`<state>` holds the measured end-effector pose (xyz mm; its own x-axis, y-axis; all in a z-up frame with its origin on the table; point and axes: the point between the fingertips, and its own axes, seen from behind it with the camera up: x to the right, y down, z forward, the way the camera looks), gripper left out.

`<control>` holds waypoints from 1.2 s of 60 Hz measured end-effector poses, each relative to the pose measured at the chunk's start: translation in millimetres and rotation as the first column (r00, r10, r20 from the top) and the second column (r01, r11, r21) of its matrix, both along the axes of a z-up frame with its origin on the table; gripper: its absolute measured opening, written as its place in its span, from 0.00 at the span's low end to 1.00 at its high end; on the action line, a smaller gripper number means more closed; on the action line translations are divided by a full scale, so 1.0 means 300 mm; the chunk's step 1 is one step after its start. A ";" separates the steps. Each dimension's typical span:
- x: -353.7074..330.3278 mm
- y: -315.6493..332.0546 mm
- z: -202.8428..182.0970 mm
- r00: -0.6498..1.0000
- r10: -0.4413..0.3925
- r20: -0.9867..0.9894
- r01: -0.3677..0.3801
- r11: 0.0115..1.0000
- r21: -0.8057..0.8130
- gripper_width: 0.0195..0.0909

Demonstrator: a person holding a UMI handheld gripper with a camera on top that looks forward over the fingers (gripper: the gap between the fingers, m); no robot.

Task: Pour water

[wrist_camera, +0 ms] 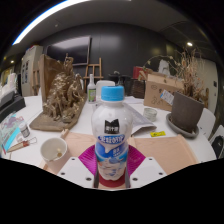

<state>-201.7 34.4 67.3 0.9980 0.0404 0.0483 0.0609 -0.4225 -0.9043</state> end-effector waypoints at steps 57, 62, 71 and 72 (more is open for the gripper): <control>-0.325 -0.895 0.419 0.988 -0.157 0.009 0.154 0.961 -0.229 0.93; -0.372 -0.962 0.452 0.987 -0.162 0.006 0.160 0.962 -0.221 0.93; -0.385 -1.030 0.474 0.984 -0.174 0.032 0.176 0.960 -0.219 0.93; -0.384 -1.032 0.476 0.984 -0.174 0.034 0.177 0.960 -0.218 0.93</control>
<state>-316.8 -275.3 210.1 0.9896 -0.1245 0.0720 -0.0201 -0.6154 -0.7880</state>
